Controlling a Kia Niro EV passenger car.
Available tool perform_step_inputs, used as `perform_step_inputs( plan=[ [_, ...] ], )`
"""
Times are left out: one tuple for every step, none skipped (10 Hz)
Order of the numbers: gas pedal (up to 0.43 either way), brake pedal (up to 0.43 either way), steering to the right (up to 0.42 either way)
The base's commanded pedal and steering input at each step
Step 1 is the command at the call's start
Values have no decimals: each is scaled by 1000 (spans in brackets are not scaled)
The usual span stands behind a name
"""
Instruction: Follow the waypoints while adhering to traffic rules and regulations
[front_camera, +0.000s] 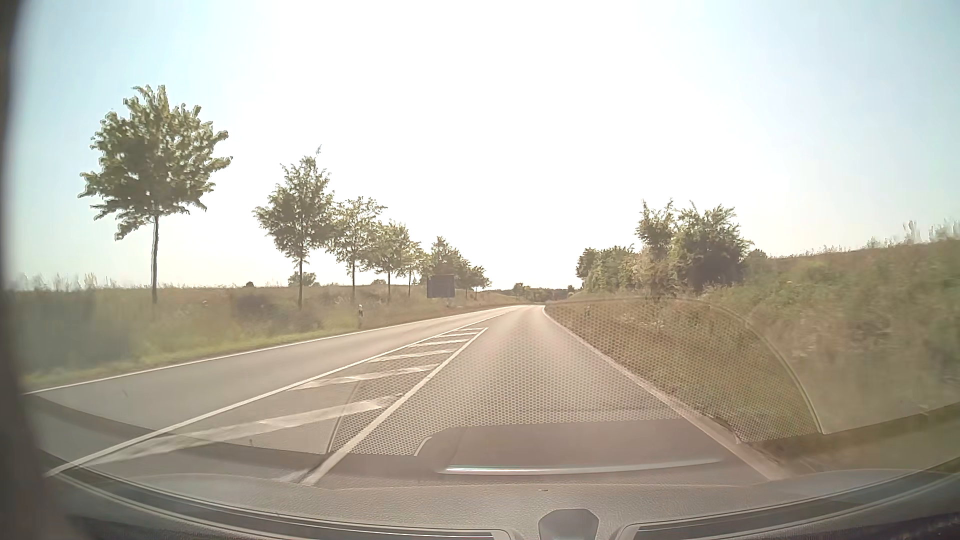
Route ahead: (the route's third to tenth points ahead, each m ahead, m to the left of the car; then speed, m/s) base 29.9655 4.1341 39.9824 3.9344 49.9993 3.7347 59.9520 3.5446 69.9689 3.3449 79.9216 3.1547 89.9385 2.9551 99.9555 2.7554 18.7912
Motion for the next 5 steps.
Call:
perform_step_inputs(
  plan=[
    [220,6,5],
    [228,6,5],
    [228,6,5],
    [228,6,5],
    [228,6,4]
  ],
)
